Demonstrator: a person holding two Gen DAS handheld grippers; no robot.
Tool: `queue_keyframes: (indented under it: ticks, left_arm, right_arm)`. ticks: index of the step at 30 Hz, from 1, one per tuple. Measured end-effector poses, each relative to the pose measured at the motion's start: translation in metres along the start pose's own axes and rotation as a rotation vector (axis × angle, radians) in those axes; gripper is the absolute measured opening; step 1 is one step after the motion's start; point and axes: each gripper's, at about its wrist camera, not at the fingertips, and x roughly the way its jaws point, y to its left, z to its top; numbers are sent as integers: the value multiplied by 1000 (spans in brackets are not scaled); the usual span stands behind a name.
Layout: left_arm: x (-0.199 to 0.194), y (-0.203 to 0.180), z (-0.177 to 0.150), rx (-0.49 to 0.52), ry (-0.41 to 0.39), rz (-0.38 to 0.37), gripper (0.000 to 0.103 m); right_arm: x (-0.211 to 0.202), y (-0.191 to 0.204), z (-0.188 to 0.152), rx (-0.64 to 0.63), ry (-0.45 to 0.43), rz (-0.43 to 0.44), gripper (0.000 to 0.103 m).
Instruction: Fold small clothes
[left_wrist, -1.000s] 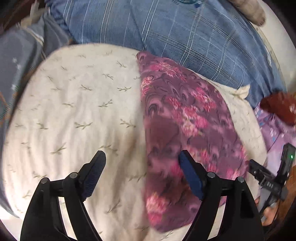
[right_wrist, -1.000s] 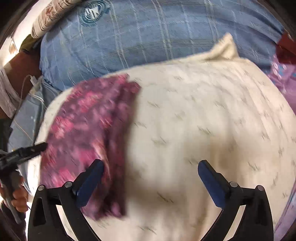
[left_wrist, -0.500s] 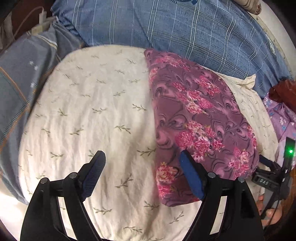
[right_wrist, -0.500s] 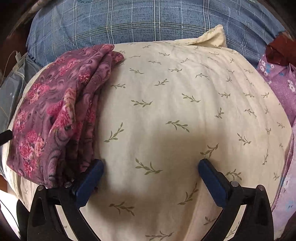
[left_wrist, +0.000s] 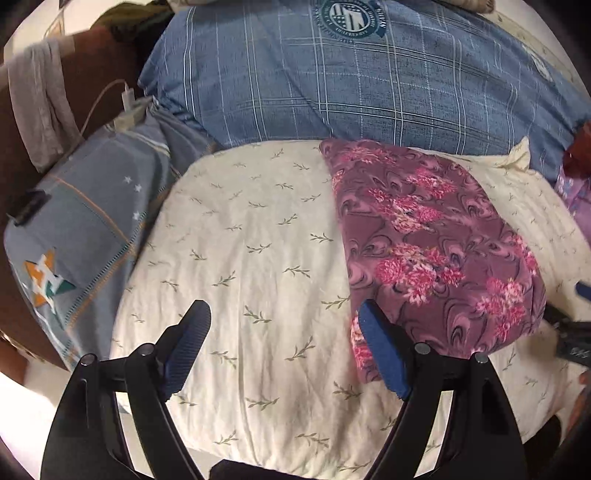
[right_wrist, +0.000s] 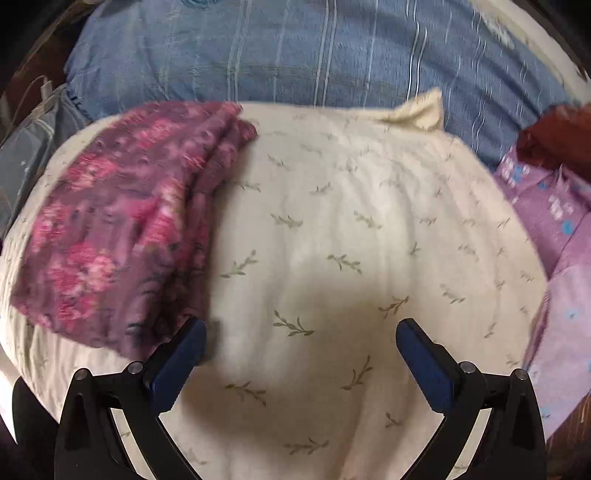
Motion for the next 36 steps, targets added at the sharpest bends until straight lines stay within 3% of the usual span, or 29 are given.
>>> queue_keyframes:
  ticks: [9,17,27,36]
  left_arm:
    - [-17,-20,-12,58,-6,-34,83]
    - [-20,-32,-22,87,42,-116,83]
    - [-32,-44,-33,127,56,-180,83]
    - [-40,-43,-49,160,69,-181,83]
  right_arm:
    - [-81,13,-16,-21,-136,61,103]
    - [-112,10,-28,-36,-222,20,103]
    - [-110,3,-33,-24,-198,20,103]
    - [-104,7,-34,-74,-150,29,103]
